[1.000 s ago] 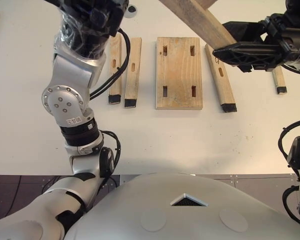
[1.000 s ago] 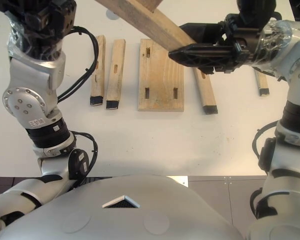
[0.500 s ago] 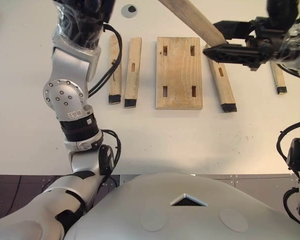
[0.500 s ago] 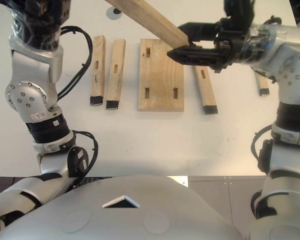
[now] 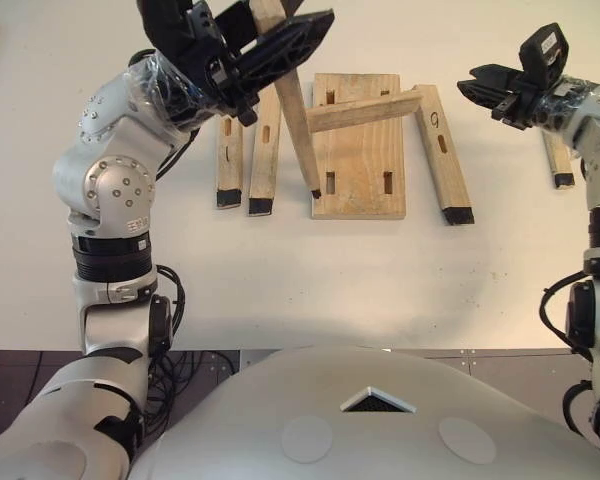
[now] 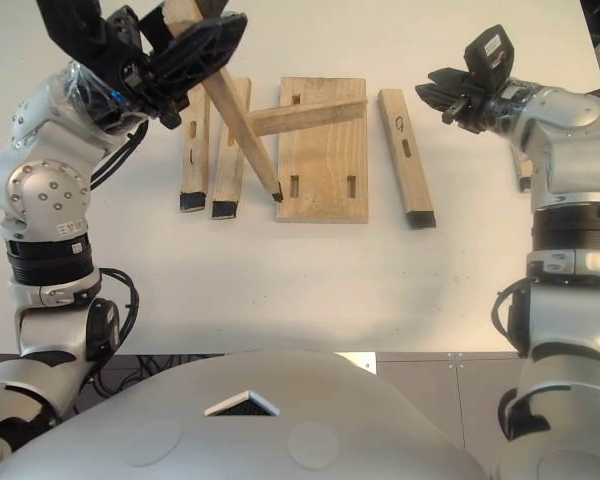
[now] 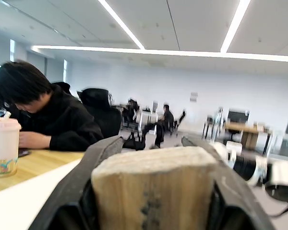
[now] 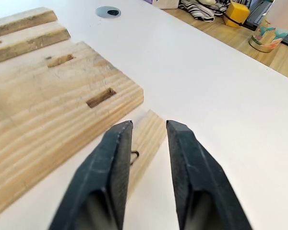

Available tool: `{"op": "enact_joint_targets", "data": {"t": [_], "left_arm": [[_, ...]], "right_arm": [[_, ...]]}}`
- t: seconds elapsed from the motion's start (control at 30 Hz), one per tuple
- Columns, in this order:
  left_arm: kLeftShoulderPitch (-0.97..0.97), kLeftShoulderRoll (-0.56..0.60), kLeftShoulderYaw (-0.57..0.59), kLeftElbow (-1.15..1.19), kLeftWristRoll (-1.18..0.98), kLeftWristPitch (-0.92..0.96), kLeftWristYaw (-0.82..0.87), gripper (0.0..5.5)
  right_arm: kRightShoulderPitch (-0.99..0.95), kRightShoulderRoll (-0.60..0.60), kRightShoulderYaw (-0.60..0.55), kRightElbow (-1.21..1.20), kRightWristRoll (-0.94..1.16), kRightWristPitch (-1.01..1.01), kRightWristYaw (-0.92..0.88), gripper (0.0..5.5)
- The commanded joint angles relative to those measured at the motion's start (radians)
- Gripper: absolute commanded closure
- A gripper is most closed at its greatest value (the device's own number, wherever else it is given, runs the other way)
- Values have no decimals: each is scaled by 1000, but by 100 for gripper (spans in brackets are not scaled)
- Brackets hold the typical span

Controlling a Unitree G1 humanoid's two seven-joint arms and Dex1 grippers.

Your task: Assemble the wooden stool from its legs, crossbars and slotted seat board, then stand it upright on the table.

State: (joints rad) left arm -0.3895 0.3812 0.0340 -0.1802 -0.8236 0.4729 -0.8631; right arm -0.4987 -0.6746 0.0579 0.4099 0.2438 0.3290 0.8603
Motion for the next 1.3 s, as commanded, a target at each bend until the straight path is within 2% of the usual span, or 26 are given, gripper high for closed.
{"op": "enact_joint_targets", "data": {"t": [0.03,0.17,0.3,0.47,0.57,0.8,1.3], "left_arm": [[2,-29,5,20,27,-35,-5,348],[-22,-53,43,4,-9,-32,9,348],[-38,-88,55,28,-29,-31,8,348],[1,-178,-1,179,37,-85,-30,348],[27,-156,-18,203,90,-117,-62,348],[-22,-57,24,149,47,-49,-97,348],[-43,-1,42,117,38,8,-114,348]], "right_arm": [[-34,11,-14,23,-17,-11,5,490],[-44,13,-19,38,-26,-16,16,550],[-47,13,-17,47,-34,-21,19,550],[-43,18,-10,70,-46,-37,22,550],[-35,19,-12,63,-50,-34,31,550],[-12,30,-9,43,-55,-27,33,550],[0,40,-15,37,-69,-25,34,550]]}}
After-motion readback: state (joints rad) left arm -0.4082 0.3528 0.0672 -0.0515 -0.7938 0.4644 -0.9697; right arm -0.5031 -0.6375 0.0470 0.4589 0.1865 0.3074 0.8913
